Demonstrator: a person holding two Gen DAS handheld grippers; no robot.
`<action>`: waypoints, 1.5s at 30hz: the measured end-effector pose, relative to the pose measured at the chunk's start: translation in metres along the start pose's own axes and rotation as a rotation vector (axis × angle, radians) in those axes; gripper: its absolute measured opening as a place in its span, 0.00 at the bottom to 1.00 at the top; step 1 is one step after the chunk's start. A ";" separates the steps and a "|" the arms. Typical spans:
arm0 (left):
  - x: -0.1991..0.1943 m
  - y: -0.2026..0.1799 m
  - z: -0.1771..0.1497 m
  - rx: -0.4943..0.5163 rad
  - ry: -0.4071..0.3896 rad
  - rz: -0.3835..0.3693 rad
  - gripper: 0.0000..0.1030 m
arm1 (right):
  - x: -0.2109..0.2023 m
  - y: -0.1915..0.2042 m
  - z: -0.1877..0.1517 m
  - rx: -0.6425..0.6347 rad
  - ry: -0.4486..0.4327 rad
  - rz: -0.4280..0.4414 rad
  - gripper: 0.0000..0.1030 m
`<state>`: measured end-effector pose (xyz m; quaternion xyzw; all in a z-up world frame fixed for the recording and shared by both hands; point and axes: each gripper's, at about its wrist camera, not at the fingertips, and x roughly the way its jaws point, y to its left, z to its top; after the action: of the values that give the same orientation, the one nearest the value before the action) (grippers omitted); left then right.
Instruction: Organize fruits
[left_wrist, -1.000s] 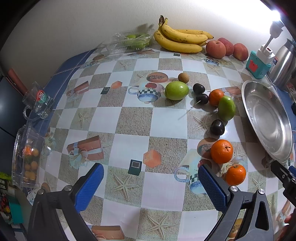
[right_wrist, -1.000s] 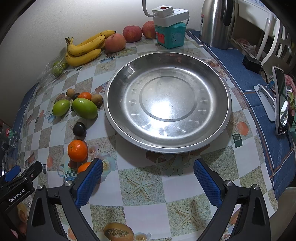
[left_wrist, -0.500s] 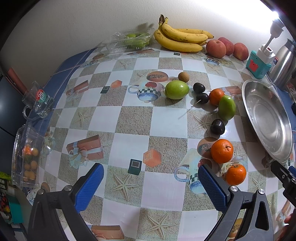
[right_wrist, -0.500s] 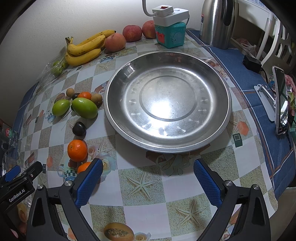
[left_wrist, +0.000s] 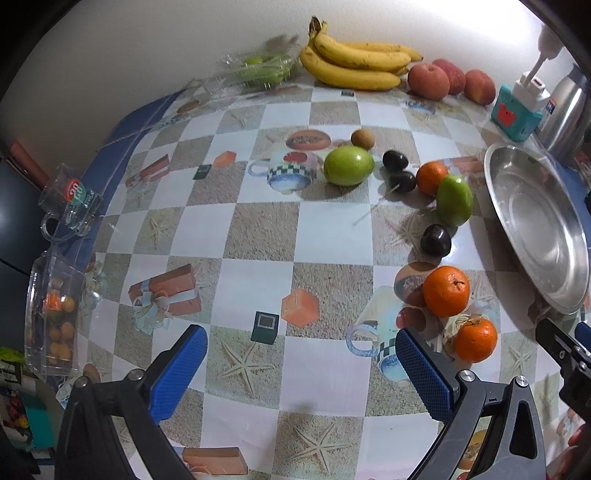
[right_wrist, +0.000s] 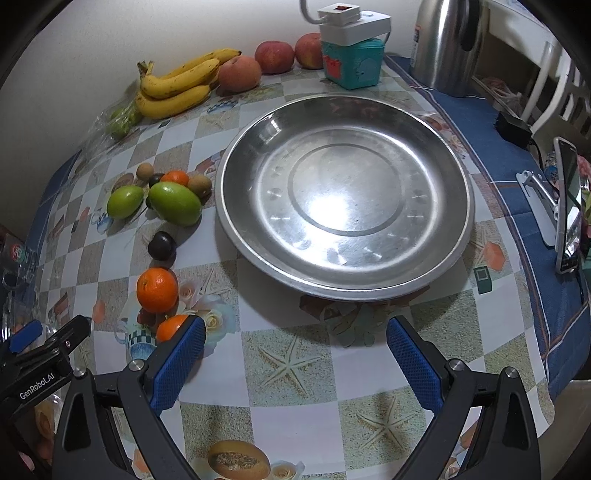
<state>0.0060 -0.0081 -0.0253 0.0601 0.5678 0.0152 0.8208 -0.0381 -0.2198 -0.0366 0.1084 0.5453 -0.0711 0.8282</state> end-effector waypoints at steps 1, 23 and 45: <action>0.003 0.000 0.001 -0.001 0.014 -0.002 1.00 | 0.002 0.003 -0.001 -0.010 0.005 0.005 0.96; 0.010 -0.010 0.042 -0.120 0.032 -0.070 1.00 | 0.049 0.075 0.007 -0.191 0.075 0.049 0.86; 0.020 -0.042 0.048 -0.077 0.082 -0.268 0.92 | 0.056 0.077 0.003 -0.123 0.128 0.193 0.37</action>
<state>0.0560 -0.0514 -0.0324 -0.0484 0.6029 -0.0703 0.7933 0.0051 -0.1464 -0.0788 0.1137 0.5874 0.0494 0.7998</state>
